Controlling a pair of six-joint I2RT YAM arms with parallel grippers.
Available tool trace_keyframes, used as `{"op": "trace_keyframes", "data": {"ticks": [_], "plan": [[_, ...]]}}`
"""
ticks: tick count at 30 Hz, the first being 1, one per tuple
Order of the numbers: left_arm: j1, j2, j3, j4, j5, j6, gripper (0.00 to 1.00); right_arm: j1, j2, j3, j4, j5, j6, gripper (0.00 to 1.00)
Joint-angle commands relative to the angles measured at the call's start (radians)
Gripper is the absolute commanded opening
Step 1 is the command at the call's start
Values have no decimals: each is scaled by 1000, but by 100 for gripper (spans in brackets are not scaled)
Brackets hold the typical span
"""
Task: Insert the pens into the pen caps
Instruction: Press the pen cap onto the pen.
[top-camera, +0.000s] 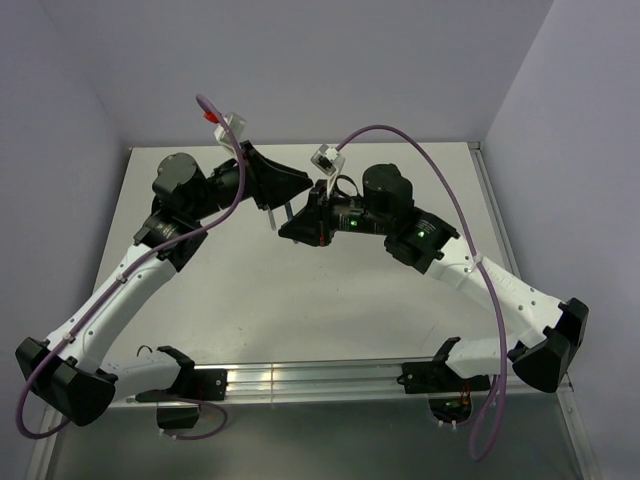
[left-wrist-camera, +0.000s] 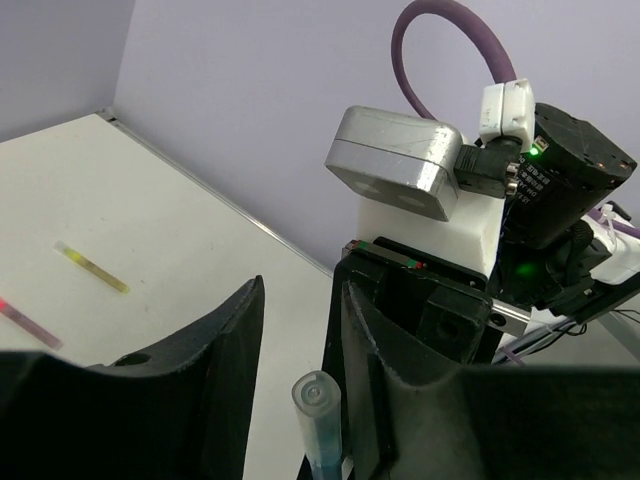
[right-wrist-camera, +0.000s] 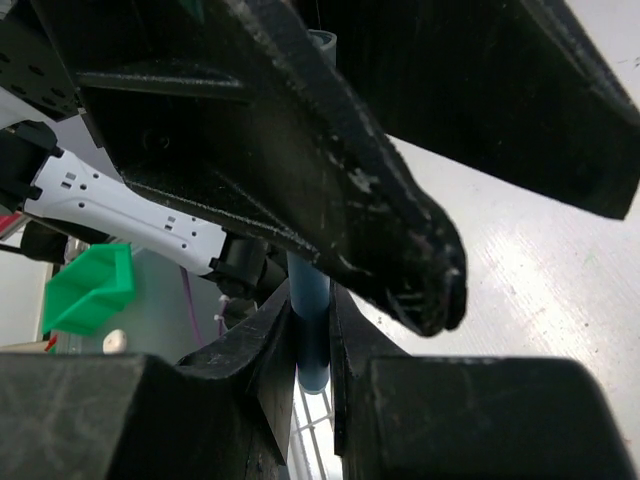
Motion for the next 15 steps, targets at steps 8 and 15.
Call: {"op": "trace_keyframes", "data": {"ticks": [8, 15], "plan": [[8, 13, 31, 61, 67, -38, 32, 18, 24, 71, -10, 25, -37, 0], [8, 23, 4, 75, 108, -72, 0, 19, 23, 72, -11, 63, -46, 0]]}}
